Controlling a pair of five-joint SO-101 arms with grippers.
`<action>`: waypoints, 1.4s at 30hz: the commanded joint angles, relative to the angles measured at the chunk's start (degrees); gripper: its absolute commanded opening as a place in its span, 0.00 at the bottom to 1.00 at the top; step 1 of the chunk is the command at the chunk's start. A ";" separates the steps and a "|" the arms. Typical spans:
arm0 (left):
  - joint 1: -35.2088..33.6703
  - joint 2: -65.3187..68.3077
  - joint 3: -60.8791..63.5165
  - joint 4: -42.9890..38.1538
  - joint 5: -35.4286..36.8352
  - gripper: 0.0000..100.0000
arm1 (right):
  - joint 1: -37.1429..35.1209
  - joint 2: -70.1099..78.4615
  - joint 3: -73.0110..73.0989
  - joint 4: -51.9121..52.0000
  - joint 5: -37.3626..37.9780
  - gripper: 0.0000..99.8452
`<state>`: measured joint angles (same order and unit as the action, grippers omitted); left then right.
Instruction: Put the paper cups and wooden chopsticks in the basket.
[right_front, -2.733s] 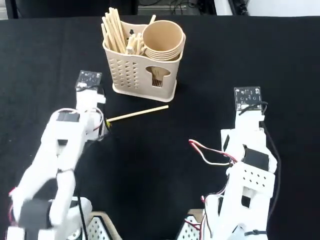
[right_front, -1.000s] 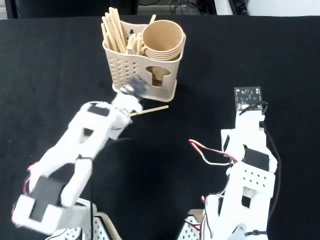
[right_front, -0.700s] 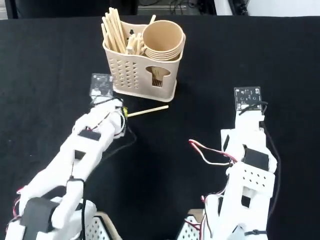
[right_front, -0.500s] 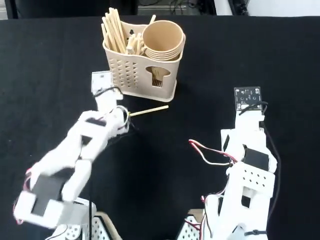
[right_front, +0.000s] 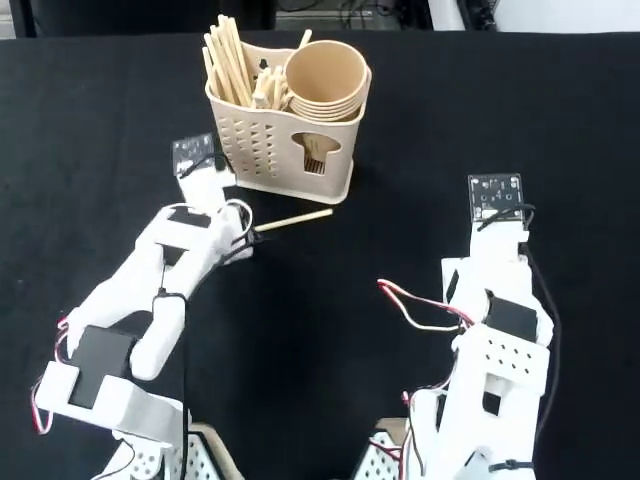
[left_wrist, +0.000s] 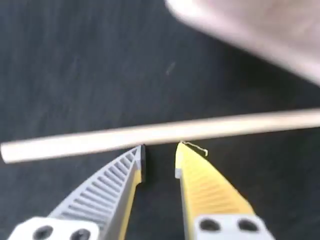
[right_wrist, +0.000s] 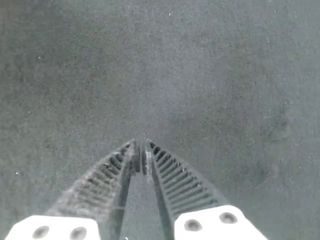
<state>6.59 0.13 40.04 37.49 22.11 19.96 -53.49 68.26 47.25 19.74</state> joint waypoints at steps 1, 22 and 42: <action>-0.92 -0.26 -1.54 5.89 -4.57 0.11 | -0.79 -0.57 -0.13 -1.23 0.18 0.03; -1.19 -20.48 23.16 -34.55 4.75 0.14 | -0.79 -0.48 -0.13 -1.23 0.18 0.03; -4.53 -2.20 6.37 -19.25 1.32 0.12 | -0.88 -0.57 0.22 -1.41 0.35 0.03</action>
<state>2.11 -0.57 46.11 17.71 25.45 19.96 -53.49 68.97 47.08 19.74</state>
